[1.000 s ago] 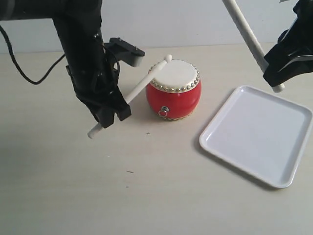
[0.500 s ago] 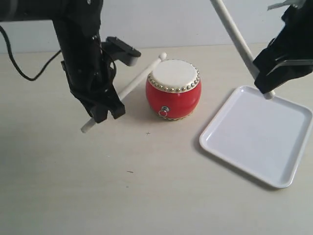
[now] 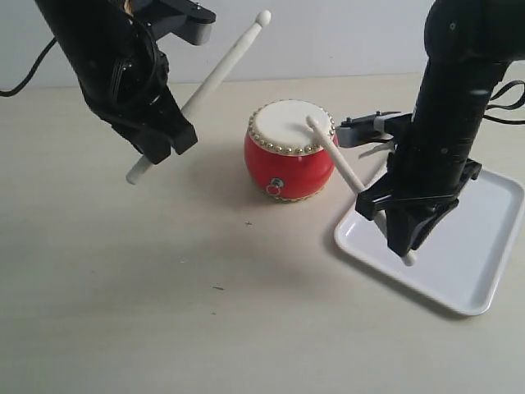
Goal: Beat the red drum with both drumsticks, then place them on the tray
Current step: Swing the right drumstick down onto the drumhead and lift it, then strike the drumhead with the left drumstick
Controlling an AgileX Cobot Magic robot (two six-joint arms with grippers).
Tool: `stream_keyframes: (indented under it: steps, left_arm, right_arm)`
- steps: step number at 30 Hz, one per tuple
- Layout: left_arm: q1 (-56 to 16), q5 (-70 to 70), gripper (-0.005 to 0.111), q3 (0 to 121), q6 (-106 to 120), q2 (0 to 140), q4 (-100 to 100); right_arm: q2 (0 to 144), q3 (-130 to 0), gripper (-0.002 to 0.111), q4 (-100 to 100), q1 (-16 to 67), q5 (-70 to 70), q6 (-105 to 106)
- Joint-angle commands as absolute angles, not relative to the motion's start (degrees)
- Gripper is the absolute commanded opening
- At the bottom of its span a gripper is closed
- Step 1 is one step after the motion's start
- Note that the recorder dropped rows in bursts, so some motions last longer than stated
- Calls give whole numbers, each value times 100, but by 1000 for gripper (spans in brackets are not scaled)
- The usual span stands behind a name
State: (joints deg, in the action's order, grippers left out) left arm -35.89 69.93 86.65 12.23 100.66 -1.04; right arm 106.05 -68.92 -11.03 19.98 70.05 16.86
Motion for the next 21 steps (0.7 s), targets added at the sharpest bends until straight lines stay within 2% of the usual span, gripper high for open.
stream_keyframes:
  steps: [1, 8, 14, 21]
  left_arm:
    - [-3589, 6996, 0, 8670, 1302, 10113, -90]
    - [-3589, 6996, 0, 8670, 1452, 10931, 61]
    - [-3589, 6996, 0, 8670, 1452, 11941, 43]
    - [-3589, 6996, 0, 8670, 1380, 11527, -128]
  right_arm:
    - [9839, -7130, 0, -1297, 1989, 6996, 1823]
    - [8284, -7241, 0, -1297, 1989, 6996, 1790]
    - [7566, -7241, 0, -1131, 1989, 6996, 1778]
    - [7490, -7180, 0, -878, 1989, 6996, 1635]
